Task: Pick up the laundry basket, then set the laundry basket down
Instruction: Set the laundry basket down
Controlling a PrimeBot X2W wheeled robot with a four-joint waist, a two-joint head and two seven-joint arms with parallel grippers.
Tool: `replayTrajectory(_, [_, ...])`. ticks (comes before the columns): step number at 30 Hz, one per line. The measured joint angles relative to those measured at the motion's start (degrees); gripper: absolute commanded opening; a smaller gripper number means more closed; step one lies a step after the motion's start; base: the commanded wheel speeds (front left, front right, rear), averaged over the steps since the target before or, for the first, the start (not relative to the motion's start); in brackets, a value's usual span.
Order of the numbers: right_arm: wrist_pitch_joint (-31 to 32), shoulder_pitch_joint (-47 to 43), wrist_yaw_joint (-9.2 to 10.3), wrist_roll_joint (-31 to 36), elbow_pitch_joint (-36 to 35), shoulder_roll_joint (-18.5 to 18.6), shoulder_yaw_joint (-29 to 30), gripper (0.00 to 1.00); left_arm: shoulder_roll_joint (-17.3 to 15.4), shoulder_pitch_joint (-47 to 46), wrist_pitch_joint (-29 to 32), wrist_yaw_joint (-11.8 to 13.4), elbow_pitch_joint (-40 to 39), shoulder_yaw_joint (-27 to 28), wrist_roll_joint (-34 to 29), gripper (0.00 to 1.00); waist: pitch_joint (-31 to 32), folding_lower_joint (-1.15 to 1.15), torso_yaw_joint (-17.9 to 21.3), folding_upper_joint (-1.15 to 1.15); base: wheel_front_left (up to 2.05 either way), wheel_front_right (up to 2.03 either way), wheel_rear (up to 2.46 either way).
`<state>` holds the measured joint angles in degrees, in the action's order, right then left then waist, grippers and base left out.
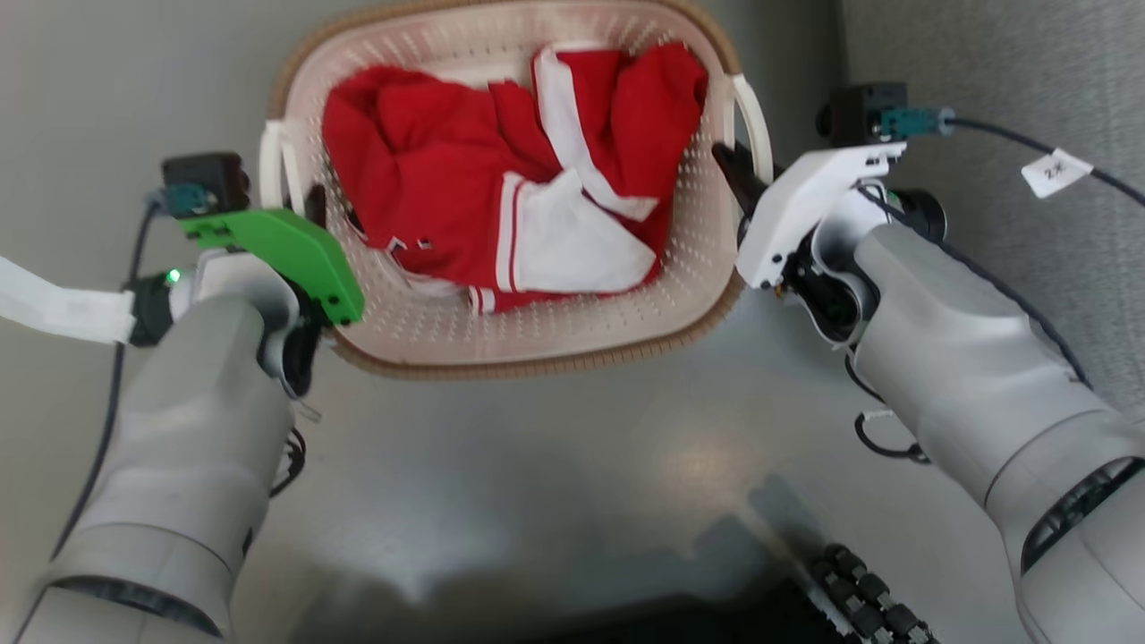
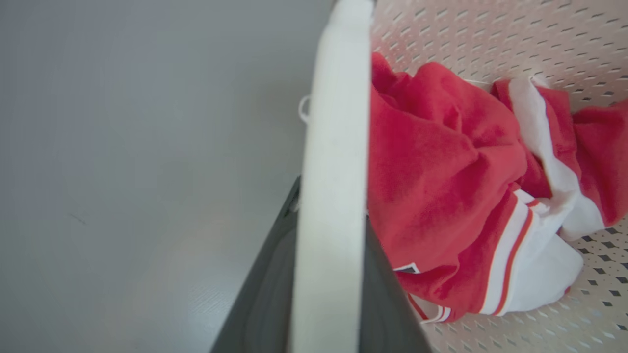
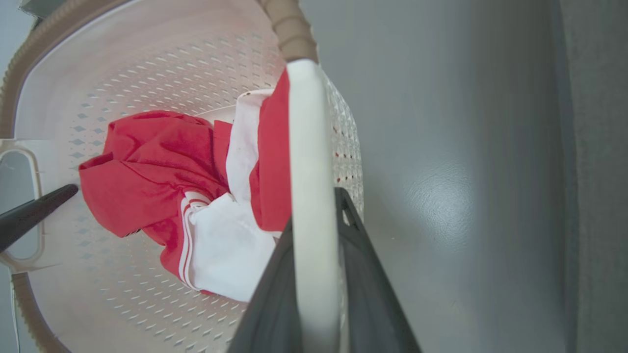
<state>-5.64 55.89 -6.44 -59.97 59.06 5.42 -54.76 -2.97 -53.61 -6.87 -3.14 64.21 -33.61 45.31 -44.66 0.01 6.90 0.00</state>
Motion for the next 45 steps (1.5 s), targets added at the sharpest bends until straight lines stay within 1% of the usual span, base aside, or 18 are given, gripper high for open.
replayTrajectory(5, [-1.6,2.0,0.03,0.3,-0.4,0.1,-0.4,0.00,-0.3,-1.9,-1.0,0.1,0.0,0.2,0.0,0.00,-3.7,0.00,-0.2,0.00,0.00,0.00,0.00])
replayTrajectory(14, [-3.7,2.7,0.03,0.5,-0.3,0.1,-1.0,0.00,-0.5,-3.0,-2.9,0.1,0.5,-0.1,-0.4,0.00,-8.4,0.00,-0.4,0.00,0.00,0.00,0.00])
replayTrajectory(31, [-4.9,2.7,0.03,-0.6,0.6,-0.1,-1.7,0.00,-0.3,-4.9,-4.4,-0.9,2.2,-0.7,-0.8,0.00,-10.8,0.00,-0.4,0.00,0.00,0.00,0.00])
replayTrajectory(32, [-4.9,2.8,0.03,-0.7,0.7,-0.1,-1.7,0.04,-0.3,-5.0,-4.4,-0.9,2.2,-0.7,-0.8,0.15,-10.9,0.00,-0.4,0.00,0.00,0.00,0.00])
replayTrajectory(33, [-4.9,2.8,0.02,-0.8,0.8,-0.1,-1.8,0.22,-0.3,-5.1,-4.5,-0.9,2.3,-0.8,-0.8,0.50,-10.9,0.00,-0.4,0.00,0.00,0.00,0.00])
replayTrajectory(34, [-5.0,2.9,-0.02,-1.0,0.9,-0.2,-1.8,0.53,-0.2,-5.1,-4.5,-0.9,2.5,-1.1,-0.9,1.00,-10.9,0.00,-0.4,0.00,0.00,0.00,0.00])
replayTrajectory(35, [-5.2,3.0,-0.09,-1.2,1.0,-0.3,-1.8,1.00,0.0,-5.1,-4.5,-1.0,3.0,-1.3,-1.1,1.00,-10.9,0.00,-0.4,0.00,0.00,0.00,0.00])
replayTrajectory(37, [-5.2,3.4,-0.58,-1.6,1.5,-1.0,-2.0,1.00,0.1,-5.1,-4.5,-1.3,3.4,-1.5,-1.2,1.00,-10.9,0.00,-0.3,0.00,0.00,0.00,0.00])
replayTrajectory(40, [-5.2,3.5,-0.62,-1.7,1.7,-1.8,-2.2,1.00,0.2,-5.1,-4.5,-1.4,3.7,-1.6,-1.2,1.00,-10.8,0.00,-0.2,0.00,0.00,0.00,0.00])
replayTrajectory(45, [-5.2,3.5,-0.62,-2.2,2.3,-1.8,-2.5,1.00,0.3,-5.1,-4.5,-1.4,4.1,-1.7,-1.2,1.00,-10.4,0.00,-0.2,0.00,0.00,0.00,0.00])
